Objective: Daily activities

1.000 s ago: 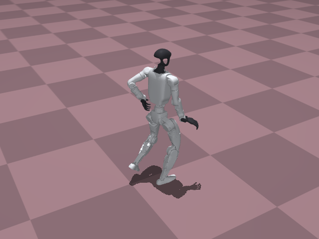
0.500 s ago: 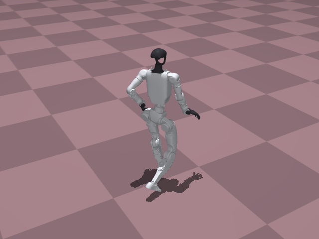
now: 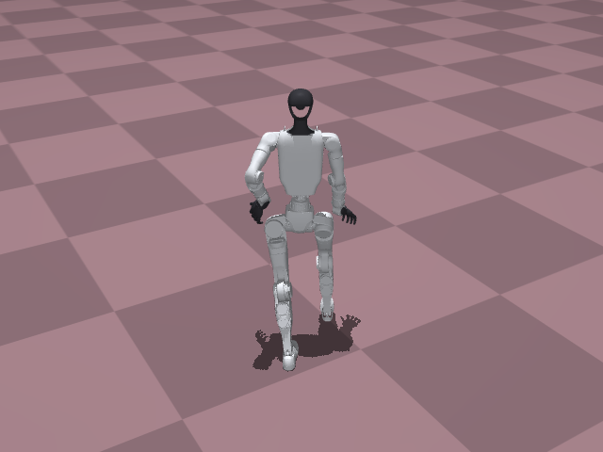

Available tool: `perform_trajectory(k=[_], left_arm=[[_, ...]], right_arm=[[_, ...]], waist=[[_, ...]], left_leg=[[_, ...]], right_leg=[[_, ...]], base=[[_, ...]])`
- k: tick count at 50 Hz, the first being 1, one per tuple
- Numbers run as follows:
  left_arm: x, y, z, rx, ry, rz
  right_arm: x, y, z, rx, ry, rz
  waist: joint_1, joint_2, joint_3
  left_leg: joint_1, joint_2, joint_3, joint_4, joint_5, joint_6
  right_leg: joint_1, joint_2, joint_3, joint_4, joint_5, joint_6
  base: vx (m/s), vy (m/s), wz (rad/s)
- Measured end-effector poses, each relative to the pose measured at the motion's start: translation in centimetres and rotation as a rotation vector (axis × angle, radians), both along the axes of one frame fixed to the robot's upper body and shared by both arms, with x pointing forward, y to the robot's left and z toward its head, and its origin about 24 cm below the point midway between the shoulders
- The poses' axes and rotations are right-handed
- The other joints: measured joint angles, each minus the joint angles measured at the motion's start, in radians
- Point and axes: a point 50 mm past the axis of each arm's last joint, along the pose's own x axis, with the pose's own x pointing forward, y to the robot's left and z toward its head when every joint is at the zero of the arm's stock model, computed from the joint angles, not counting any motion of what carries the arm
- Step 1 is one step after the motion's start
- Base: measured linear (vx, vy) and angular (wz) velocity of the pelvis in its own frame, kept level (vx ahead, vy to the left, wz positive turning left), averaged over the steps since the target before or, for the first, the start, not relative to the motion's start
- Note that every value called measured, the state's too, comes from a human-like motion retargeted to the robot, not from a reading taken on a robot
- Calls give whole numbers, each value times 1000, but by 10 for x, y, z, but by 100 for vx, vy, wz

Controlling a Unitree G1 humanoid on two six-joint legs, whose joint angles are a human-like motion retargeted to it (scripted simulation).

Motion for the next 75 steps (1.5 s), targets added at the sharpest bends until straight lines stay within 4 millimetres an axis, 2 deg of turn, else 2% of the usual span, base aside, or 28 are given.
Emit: perform_trajectory(k=[3, 7, 10, 13, 15, 18, 23, 28, 32, 35, 38, 43, 47, 50, 54, 57, 62, 69, 75], left_arm=[[5, 3, -2, -15, -28, 33], [22, 6, -3, -38, -108, 56], [43, 5, -1, -57, -189, 48], [66, 1, 4, -75, -268, 32], [80, -3, 7, -87, -315, 22], [101, -10, 13, -103, -387, 3], [123, -22, 20, -136, -465, -14], [137, -31, 23, -159, -504, -64], [144, -36, 26, -168, -529, -116], [151, -37, 30, -168, -559, -156], [157, -38, 35, -170, -594, -189], [168, -37, 45, -129, -663, -249], [178, -35, 55, -48, -717, -305], [183, -35, 59, 11, -739, -333], [187, -36, 63, 55, -755, -363], [186, -38, 63, 64, -764, -390], [183, -39, 64, 83, -780, -452], [185, -40, 76, 136, -835, -523], [196, -54, 98, 175, -949, -621]], right_arm=[[-2, 4, -2, 32, 11, -14], [-1, 8, -4, 77, 22, -44], [5, 9, -3, 96, 19, -60], [14, 8, 0, 98, 3, -77], [20, 8, 2, 98, -10, -93], [34, 7, 7, 104, -44, -125], [52, 10, 14, 136, -96, -151], [64, 16, 19, 158, -115, -115], [64, 22, 18, 165, -100, -67], [62, 26, 16, 176, -78, -40], [55, 28, 12, 183, -46, -27], [48, 32, 7, 185, 6, 10], [54, 34, 9, 169, 9, 59], [63, 35, 14, 149, -20, 94], [78, 38, 23, 117, -73, 149], [85, 40, 27, 95, -94, 195], [80, 48, 24, 74, -65, 282], [72, 54, 19, 37, -10, 400], [71, 46, 18, -25, 10, 463]], waist=[[10, 8, 2], [25, 39, 5], [46, 60, 0], [77, 65, -7], [98, 65, -10], [123, 59, -13], [129, 42, -14], [92, 23, -38], [72, 26, -65], [66, 9, -83], [54, -27, -87], [23, -110, -70], [-5, -159, -39], [-24, -172, -14], [-44, -152, 25], [-41, -120, 55], [-6, -129, 69], [78, -123, 96], [94, -94, 115]], left_leg=[[-38, 46, 15, 237, -12, -30], [-204, 201, 117, 705, 97, -73], [-365, 363, 203, 1013, 161, -37], [-502, 492, 275, 1180, 126, 23], [-578, 543, 319, 1220, 74, 47], [-672, 563, 389, 1161, 0, 48], [-747, 527, 536, 851, -34, 2], [-740, 422, 675, 379, 86, -66], [-737, 399, 724, 239, 151, -90], [-703, 362, 730, 190, 208, -75], [-661, 293, 706, 172, 214, -34], [-564, 130, 647, 106, 213, 14], [-465, 14, 587, 13, 228, 30], [-399, -31, 527, -36, 233, 30], [-329, -28, 429, -61, 219, 18], [-284, 2, 351, -56, 200, 7], [-246, 1, 236, -14, 167, 4], [-236, 43, 152, 103, 100, -17], [-271, 99, 143, 211, 58, -50]], right_leg=[[54, 1, -29, 87, -3, -32], [143, 17, -115, 123, -55, -102], [209, 42, -189, 90, -79, -143], [272, 66, -248, 33, -88, -164], [311, 81, -279, -9, -92, -168], [379, 104, -319, -113, -79, -162], [470, 103, -375, -218, -86, -136], [513, 84, -426, -250, -105, -118], [523, 80, -440, -210, -149, -118], [523, 51, -431, -148, -187, -122], [506, -11, -360, -14, -205, -113], [423, -145, -248, 326, -144, -56], [317, -246, -182, 580, -123, -45], [248, -280, -147, 632, -161, -56], [199, -238, -98, 494, -212, -62], [212, -163, -42, 318, -183, -52], [254, -120, 41, 181, -133, -25], [385, -105, -63, 127, -163, -45], [446, -68, -133, 75, -155, -49]], base=[[53, -22, 130], [41, -24, 131], [34, -24, 127], [32, -21, 110], [31, -16, 92], [31, -10, 80], [30, -1, 75], [28, 8, 72], [31, 13, 46], [36, 13, 41], [38, 14, 68], [37, 11, 92], [37, 5, 104], [38, 0, 110], [39, -6, 125], [36, -11, 129], [27, -17, 117], [15, -19, 68], [4, -13, 38]])
